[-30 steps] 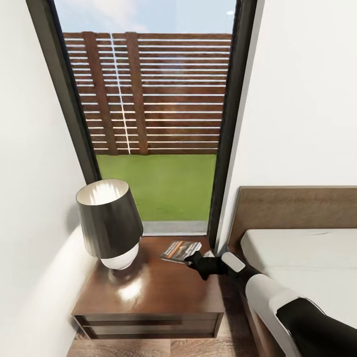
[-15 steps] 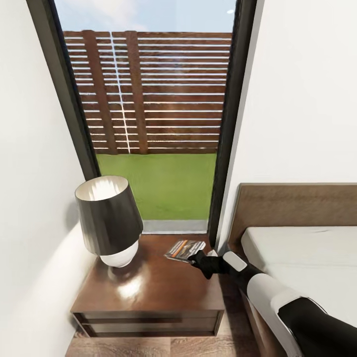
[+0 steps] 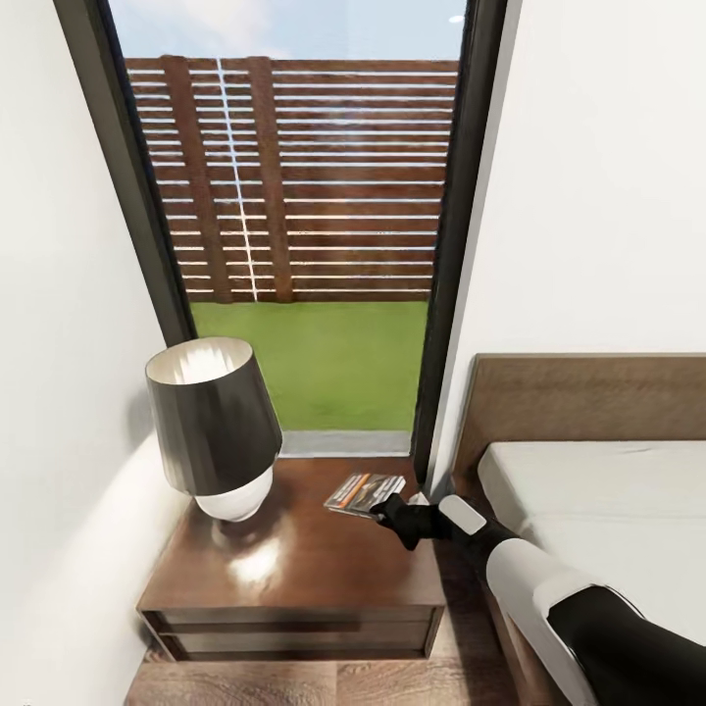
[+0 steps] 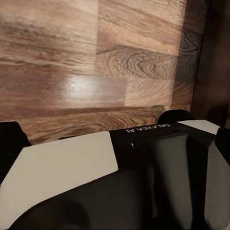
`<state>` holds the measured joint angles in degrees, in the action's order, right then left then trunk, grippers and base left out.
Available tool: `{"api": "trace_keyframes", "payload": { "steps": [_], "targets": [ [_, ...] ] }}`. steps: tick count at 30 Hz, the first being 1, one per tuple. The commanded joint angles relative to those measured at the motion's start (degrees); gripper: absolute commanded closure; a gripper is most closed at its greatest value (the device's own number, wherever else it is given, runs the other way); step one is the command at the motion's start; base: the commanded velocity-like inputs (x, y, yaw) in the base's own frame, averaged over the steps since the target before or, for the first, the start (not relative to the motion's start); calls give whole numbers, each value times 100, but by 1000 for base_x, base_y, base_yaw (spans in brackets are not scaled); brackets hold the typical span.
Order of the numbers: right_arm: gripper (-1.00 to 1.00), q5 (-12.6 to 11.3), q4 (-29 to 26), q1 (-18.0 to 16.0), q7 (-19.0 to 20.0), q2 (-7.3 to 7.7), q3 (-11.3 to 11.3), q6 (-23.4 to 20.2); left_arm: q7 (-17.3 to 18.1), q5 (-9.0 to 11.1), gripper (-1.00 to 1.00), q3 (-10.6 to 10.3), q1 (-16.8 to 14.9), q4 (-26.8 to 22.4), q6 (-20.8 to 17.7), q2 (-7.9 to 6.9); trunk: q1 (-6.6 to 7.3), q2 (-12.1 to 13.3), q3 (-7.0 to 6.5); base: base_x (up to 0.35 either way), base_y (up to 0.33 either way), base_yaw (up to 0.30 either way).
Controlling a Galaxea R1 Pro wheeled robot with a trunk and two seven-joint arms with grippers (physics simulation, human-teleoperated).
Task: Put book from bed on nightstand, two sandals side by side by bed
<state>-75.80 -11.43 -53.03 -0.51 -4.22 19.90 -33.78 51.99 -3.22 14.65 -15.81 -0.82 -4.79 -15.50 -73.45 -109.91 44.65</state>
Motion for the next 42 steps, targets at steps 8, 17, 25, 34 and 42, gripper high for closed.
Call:
{"api": "trace_keyframes", "payload": {
  "steps": [8,17,25,34,42],
  "targets": [
    [100,-24,-133,-5,21,-8,26,-12,16,-33,-100,439,-1,-36,-126,8,-154,-285,131,0,0,0],
    [100,-23,-189,-5,19,-8,31,-10,18,-33,-100,791,-1,-133,-177,3,-154,-285,131,0,0,0],
    [100,-27,-199,-5,27,-4,18,-4,25,-30,-100,903,-9,-449,-607,54,-154,-285,131,0,0,0],
    [100,-31,-307,-5,19,22,0,172,396,78,-100,1001,-10,-1044,-1459,84,-154,-285,131,0,0,0],
    [100,-31,-345,-5,17,26,-3,231,837,437,-100,1050,-10,-1507,-1901,89,-154,-285,131,0,0,0]
  ]
}}
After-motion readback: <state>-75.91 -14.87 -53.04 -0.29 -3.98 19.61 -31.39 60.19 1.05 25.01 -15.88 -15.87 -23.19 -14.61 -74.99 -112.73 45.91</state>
